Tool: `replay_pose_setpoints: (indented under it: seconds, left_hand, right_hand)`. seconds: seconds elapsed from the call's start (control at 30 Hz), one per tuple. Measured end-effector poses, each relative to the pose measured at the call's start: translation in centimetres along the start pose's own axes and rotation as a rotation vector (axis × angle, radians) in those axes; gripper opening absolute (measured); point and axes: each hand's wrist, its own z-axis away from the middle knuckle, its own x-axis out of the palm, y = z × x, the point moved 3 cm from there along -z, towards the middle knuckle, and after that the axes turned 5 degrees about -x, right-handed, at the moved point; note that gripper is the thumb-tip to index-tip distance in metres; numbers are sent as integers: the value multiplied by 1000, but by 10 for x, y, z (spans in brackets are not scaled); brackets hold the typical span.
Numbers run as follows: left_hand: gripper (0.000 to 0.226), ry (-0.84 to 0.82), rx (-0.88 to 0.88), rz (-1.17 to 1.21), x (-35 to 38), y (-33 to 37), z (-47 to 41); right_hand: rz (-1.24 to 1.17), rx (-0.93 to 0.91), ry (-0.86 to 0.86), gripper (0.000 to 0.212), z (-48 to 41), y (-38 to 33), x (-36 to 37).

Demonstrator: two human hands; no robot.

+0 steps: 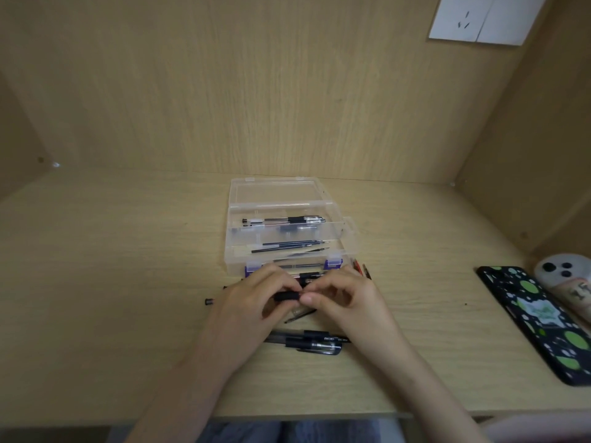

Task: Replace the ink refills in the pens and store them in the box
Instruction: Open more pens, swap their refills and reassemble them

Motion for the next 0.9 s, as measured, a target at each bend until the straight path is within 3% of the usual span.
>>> replay_pose_setpoints:
  seconds: [0.33,0.47,0.63,0.8,0.9]
  left_hand:
    - [35,56,-47,33,-2,-2,0]
    - [29,67,-77,59,-2,-3,1]
    - [24,62,-37,56,-2,-2,1]
    - [23,75,-35,42,-3,-2,1]
    - [24,71,-27,34,-3,-1,1]
  right_hand:
    - [-174,43,65,27,2,3,-3]
    - [-258,52,49,30,4,0,-5]
    - [-194,32,52,5,3,1,-5]
    - [-276,59,33,20,5,3,-6]
    - [-222,30,24,12,5,3,-5]
